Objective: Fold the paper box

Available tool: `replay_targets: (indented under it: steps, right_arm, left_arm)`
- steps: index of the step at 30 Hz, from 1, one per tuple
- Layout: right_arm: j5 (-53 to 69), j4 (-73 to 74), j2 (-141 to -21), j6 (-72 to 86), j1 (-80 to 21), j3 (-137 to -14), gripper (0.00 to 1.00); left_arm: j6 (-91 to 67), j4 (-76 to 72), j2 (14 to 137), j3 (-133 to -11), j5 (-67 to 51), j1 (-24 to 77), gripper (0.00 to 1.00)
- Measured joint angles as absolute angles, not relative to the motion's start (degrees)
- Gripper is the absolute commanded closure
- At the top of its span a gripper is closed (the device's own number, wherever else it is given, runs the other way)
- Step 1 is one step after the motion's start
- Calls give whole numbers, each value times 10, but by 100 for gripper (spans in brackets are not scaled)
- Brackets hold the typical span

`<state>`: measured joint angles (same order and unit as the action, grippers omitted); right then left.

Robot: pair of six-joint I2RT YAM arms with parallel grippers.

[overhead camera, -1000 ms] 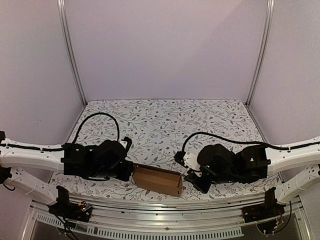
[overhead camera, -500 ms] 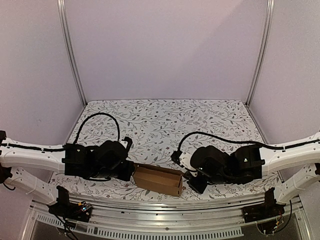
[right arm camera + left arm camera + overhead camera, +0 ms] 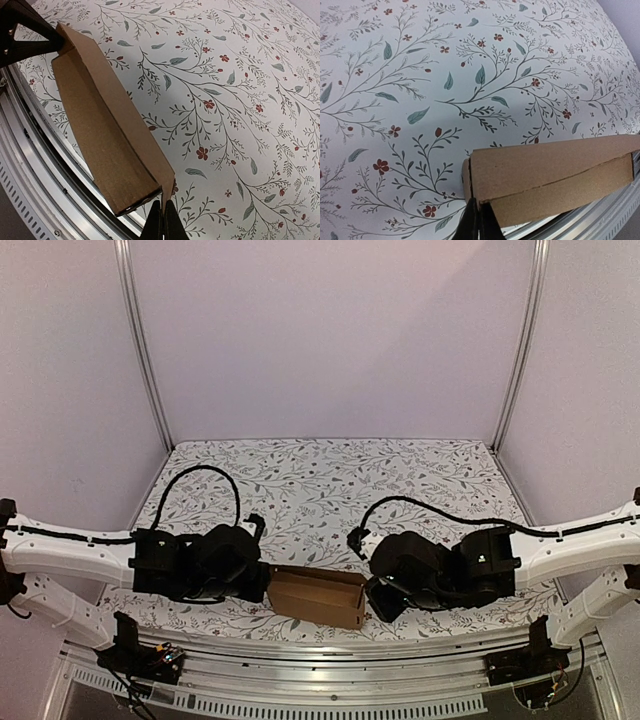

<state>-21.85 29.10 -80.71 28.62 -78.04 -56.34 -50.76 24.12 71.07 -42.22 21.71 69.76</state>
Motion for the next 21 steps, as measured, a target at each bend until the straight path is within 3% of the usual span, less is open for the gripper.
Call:
replay_targets:
  steps: [21]
  right_arm:
    - [-358, 332, -889, 444, -844, -638, 100]
  left_arm:
    - [-539, 254, 715, -422, 245, 703, 100]
